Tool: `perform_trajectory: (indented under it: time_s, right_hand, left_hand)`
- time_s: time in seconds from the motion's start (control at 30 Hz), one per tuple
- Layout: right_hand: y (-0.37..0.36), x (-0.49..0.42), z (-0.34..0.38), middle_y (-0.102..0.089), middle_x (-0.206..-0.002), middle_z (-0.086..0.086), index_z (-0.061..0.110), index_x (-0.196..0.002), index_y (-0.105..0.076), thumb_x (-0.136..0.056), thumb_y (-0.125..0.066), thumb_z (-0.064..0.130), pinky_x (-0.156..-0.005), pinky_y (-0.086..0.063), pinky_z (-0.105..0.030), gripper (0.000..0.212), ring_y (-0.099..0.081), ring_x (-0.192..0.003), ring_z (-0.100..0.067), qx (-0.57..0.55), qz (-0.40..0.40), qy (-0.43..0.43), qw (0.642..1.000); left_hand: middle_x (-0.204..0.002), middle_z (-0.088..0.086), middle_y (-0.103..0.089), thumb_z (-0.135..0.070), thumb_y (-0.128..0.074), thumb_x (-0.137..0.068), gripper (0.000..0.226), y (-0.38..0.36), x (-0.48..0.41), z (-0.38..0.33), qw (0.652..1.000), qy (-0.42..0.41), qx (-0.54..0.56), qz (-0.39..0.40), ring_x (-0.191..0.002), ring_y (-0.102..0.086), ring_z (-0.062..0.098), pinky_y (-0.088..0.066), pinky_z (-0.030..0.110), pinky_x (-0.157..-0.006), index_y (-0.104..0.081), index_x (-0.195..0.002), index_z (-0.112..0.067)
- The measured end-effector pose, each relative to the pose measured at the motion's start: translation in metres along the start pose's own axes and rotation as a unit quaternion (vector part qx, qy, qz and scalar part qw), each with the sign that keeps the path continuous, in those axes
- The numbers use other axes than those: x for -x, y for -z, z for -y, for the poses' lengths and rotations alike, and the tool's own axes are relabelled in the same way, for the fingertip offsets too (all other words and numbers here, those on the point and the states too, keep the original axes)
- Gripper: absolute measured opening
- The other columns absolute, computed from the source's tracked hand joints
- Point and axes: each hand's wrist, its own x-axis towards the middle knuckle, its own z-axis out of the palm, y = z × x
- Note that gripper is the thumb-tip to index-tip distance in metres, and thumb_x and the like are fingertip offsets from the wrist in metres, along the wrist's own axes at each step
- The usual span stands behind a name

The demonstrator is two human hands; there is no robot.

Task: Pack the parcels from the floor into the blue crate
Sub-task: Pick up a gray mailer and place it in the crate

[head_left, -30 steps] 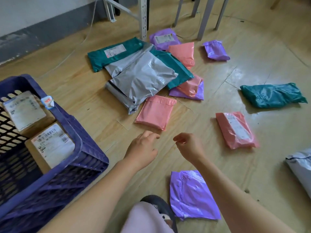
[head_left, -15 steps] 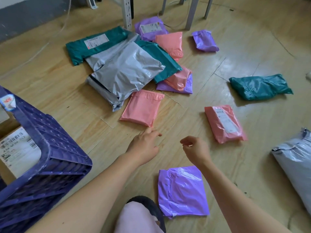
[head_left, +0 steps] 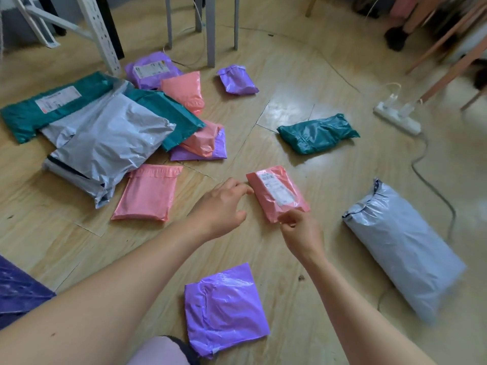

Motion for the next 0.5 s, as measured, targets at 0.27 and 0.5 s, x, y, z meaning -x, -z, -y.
perform_trajectory:
  time_s: [0.27,0.5]
  right_hand:
    - [-0.008,-0.001,0.004,-0.068,-0.111,0.001,0.019,-0.103,-0.071,-0.084,-0.051,0.010,-0.083,-0.042,-0.024,0.029,-0.055,-0.109,-0.020,0.014,0.026,0.023,0.999]
    - [0.016,-0.033,-0.012,-0.065,-0.118,-0.004,0.024,-0.107,-0.067,-0.083,-0.052,0.017,-0.081,-0.046,-0.031,0.029,-0.059,-0.106,-0.028,0.100,-0.002,0.009,0.995]
  left_hand:
    - [-0.135,-0.006,-0.040,-0.023,-0.058,-0.086,0.046,0.011,0.022,0.015,0.998,0.046,-0.036,0.018,-0.121,-0.046,0.016,-0.037,0.026,-0.095,-0.047,-0.131,-0.025]
    - [-0.135,-0.004,-0.040,-0.024,-0.059,-0.085,0.050,0.003,0.008,0.015,0.997,0.040,-0.054,0.039,-0.124,-0.044,0.017,-0.037,0.027,-0.098,-0.043,-0.133,-0.026]
